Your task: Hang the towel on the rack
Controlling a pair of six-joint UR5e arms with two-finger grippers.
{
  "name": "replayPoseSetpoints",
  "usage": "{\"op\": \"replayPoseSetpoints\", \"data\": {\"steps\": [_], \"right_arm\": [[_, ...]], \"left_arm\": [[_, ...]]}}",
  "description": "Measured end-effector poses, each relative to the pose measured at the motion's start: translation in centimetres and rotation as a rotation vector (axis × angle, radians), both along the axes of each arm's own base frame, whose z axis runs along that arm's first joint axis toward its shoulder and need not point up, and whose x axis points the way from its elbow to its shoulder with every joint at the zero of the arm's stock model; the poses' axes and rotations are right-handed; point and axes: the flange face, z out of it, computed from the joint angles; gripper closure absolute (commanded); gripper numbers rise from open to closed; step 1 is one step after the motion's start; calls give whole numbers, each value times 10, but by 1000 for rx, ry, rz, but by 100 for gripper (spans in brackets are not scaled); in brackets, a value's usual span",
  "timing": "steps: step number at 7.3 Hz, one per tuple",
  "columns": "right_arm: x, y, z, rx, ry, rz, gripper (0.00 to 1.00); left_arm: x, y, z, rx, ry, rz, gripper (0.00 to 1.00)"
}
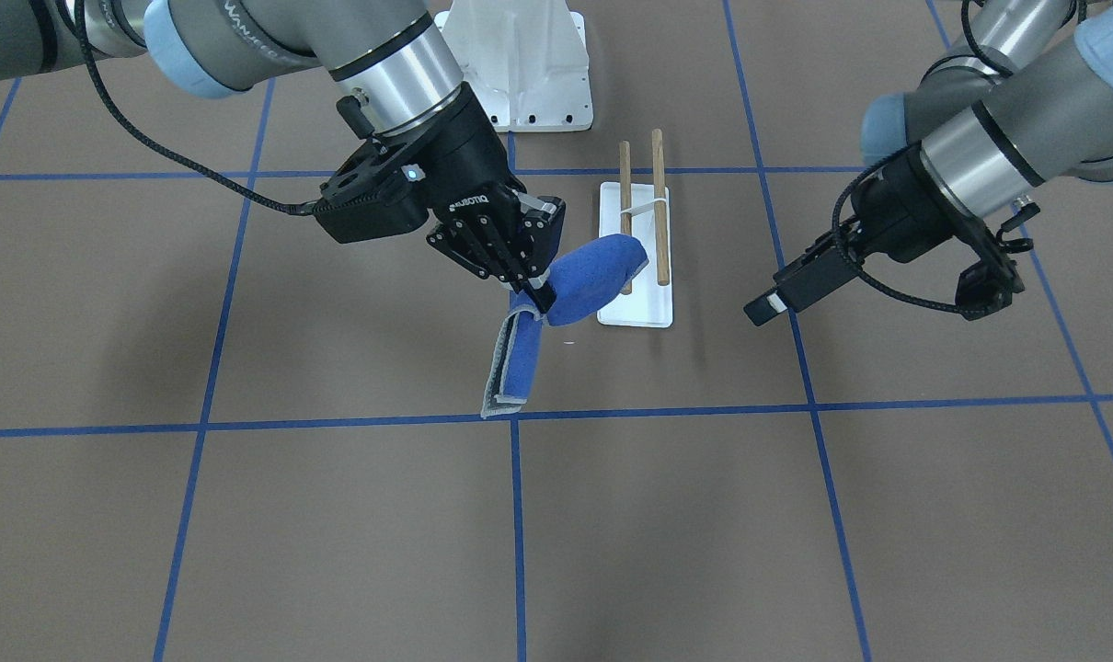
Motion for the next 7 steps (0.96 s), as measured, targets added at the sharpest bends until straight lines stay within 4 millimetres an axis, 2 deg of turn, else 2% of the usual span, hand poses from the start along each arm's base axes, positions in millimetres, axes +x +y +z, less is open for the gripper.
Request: {"op": "replayPoseSetpoints", "data": {"steps": [2,3,5,7], "right_arm": [[-4,4,-8,9,-9,19,100],[-4,5,-11,11,-13,24,100],[-3,7,-15,16,-19,27,100],[-2,7,-18,21,-21,37,100]], "left_arm": [[31,17,-12,-94,89,-55,2],[39,21,-19,-142,126,-68,2],[45,26,-31,-198,177,-69,2],[50,29,-32,-209,189,-64,3]]}}
